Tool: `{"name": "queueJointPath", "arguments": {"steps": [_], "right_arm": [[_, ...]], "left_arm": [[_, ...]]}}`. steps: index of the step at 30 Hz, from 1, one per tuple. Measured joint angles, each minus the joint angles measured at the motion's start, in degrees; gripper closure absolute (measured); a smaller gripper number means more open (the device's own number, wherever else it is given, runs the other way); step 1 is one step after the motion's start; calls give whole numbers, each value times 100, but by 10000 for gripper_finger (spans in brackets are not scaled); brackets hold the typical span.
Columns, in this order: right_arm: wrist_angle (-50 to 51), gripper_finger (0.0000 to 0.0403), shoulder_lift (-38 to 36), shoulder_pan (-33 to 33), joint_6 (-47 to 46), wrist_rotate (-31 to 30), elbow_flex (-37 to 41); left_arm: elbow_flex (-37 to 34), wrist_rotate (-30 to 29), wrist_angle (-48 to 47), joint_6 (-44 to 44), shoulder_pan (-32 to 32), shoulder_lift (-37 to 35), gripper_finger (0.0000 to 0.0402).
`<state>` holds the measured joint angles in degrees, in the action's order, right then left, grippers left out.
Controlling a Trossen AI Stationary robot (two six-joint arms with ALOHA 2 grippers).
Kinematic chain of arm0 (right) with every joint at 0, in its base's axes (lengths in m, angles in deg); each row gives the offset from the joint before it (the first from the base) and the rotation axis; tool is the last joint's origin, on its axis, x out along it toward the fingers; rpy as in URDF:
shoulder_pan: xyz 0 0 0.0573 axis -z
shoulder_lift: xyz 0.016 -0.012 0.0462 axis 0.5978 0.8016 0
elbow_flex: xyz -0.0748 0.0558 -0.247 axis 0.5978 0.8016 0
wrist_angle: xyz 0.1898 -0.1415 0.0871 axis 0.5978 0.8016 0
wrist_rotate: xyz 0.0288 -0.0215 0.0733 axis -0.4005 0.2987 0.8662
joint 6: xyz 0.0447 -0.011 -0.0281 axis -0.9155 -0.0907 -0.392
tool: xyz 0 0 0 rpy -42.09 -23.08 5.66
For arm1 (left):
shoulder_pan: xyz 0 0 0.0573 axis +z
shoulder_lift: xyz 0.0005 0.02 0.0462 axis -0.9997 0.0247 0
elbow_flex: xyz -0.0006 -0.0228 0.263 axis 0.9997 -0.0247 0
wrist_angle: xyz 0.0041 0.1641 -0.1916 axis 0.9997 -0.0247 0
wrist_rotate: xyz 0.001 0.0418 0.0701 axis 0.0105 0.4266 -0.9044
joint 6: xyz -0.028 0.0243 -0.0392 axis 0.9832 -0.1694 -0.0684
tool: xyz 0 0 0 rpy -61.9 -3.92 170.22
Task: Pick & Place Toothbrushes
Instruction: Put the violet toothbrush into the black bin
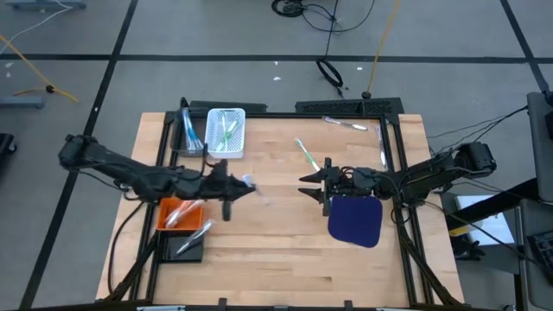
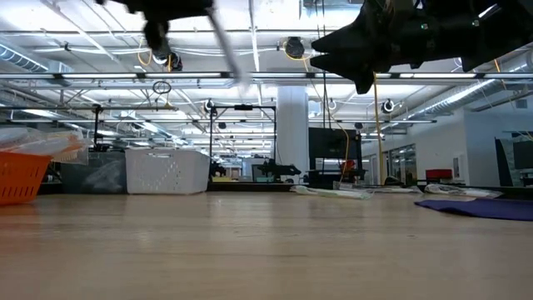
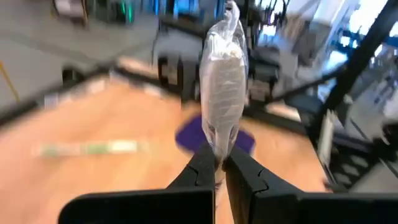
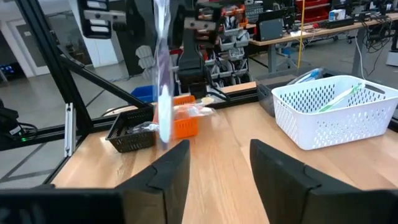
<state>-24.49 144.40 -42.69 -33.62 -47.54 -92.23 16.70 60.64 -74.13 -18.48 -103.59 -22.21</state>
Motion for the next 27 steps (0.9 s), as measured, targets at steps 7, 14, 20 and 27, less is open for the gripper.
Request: {"name": "queueJointPath", "arguments": {"steps": [7,14,20,27], "right_arm": [[-12,256,0,2,-4,-12,0],[-12,257,0,2,-4,-16,0],[-10,257,0,2,-6,-16,0],[29,257,0,2,-6,-18,0]], "left_arm": [[0,-92,-2705,1616,-596,-1383,398],[0,140,-4443,3203,-1117,-1946,398],[220,760,-5310,4073,-1367,-1870,398],[826,1068,-5951,4568,-1712,-1626,398]]}}
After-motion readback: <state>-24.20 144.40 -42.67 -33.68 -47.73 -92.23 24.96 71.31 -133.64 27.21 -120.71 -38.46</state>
